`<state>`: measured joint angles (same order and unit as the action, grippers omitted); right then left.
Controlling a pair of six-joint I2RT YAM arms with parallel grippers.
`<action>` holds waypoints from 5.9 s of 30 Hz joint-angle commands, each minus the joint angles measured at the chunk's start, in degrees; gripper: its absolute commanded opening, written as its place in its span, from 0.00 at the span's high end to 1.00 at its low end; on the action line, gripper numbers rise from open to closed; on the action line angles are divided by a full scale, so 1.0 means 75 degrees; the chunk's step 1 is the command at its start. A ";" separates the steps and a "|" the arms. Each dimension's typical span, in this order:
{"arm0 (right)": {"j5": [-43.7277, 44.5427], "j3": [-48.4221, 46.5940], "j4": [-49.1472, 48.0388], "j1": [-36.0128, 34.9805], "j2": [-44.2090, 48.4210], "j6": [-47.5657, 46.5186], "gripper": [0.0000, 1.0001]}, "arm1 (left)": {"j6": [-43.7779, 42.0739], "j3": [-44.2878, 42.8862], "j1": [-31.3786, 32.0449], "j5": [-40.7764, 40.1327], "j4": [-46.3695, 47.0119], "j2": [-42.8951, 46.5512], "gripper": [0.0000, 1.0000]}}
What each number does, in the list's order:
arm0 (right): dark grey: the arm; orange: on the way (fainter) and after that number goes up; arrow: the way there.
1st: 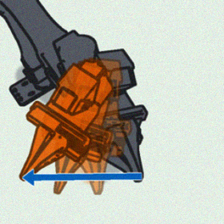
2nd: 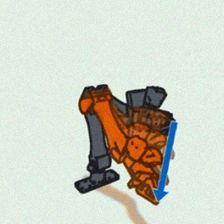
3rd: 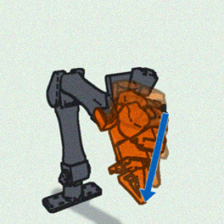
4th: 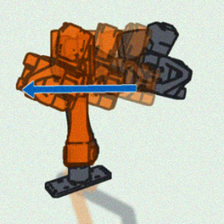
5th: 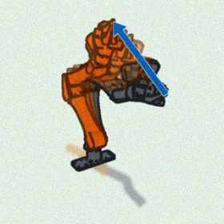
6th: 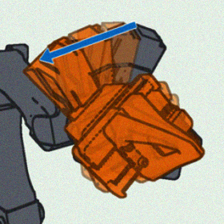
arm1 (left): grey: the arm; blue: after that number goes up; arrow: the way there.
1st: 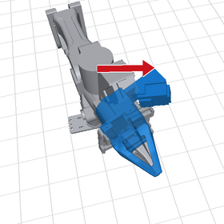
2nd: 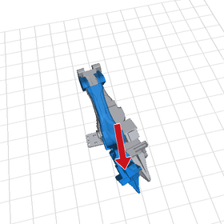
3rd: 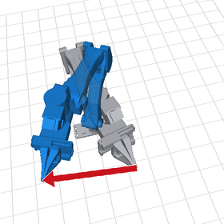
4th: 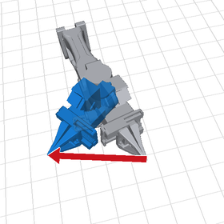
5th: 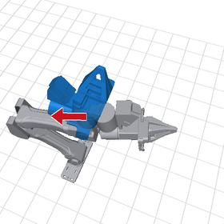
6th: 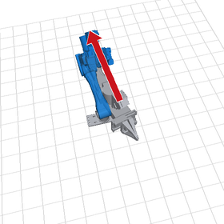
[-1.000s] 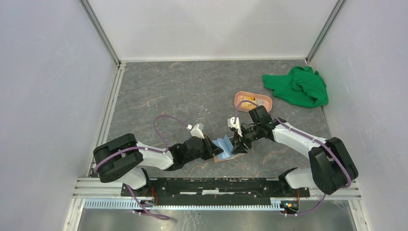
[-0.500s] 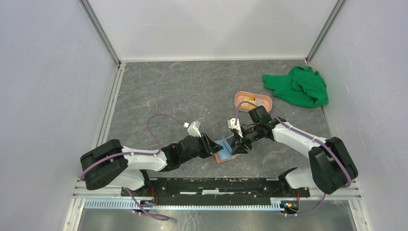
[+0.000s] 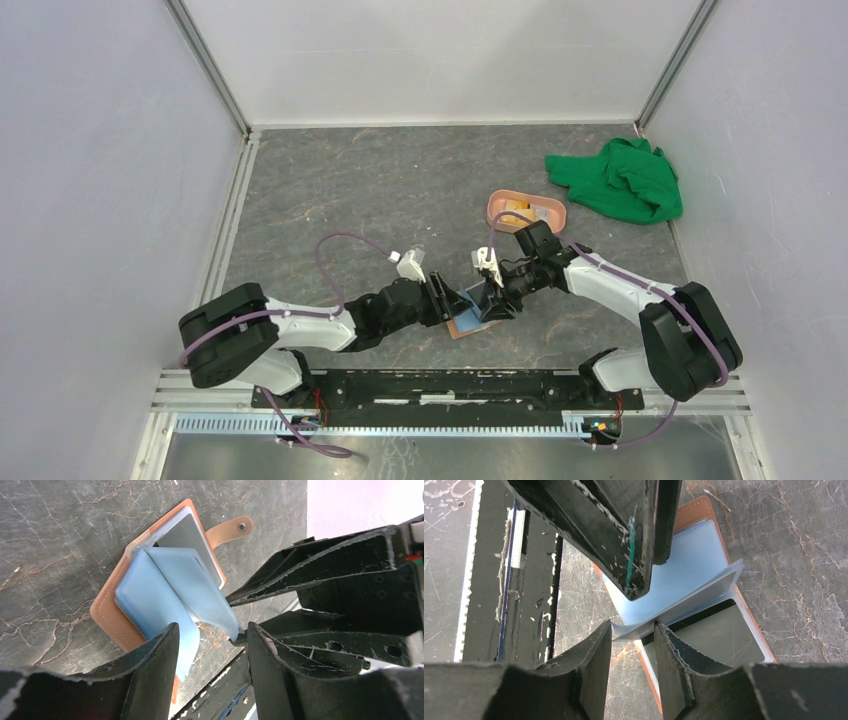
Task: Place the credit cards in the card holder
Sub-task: Open the card holder at the center of the board.
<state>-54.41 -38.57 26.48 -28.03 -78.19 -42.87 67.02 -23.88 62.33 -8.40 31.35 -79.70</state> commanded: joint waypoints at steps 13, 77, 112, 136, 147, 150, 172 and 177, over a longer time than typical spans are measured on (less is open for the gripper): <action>-0.0139 -0.0319 -0.0017 -0.0069 -0.0110 -0.0084 0.59 | -0.0325 -0.0425 -0.0025 0.0124 0.0414 -0.0600 0.43; -0.0466 -0.0494 0.0073 0.0208 -0.0268 0.0124 0.37 | -0.0385 -0.0621 -0.0160 0.0436 0.0431 -0.1555 0.46; 0.0864 -0.0292 -0.0817 0.0830 -0.0520 0.1149 0.69 | -0.0802 -0.0943 -0.0400 0.0609 -0.0406 -0.1454 0.51; 0.0500 -0.0705 -0.0167 0.0736 -0.0996 0.0426 0.82 | -0.1598 -0.1023 -0.0505 0.0308 -0.2079 0.1548 0.58; 0.0364 -0.0688 -0.0111 0.0938 -0.0730 0.0373 0.81 | -0.0932 -0.1037 -0.0505 0.1002 -0.0038 -0.0494 0.63; 0.0444 -0.0705 -0.0151 0.1006 -0.0686 0.0430 0.81 | -0.0850 -0.1118 -0.0506 0.1003 0.0108 -0.0911 0.63; 0.2187 -0.0460 -0.0876 0.1335 -0.0656 0.1229 0.79 | -0.0691 -0.1536 -0.0557 0.0839 -0.0110 -0.2449 0.64; 0.2072 -0.0479 -0.0614 0.1311 -0.0831 0.1014 0.82 | -0.0726 -0.1559 -0.0638 0.0796 -0.0245 -0.2608 0.64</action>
<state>-38.85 -41.89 21.52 -18.24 -84.77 -34.20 60.99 -34.28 58.24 -1.08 31.59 -97.89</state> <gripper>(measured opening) 0.195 0.362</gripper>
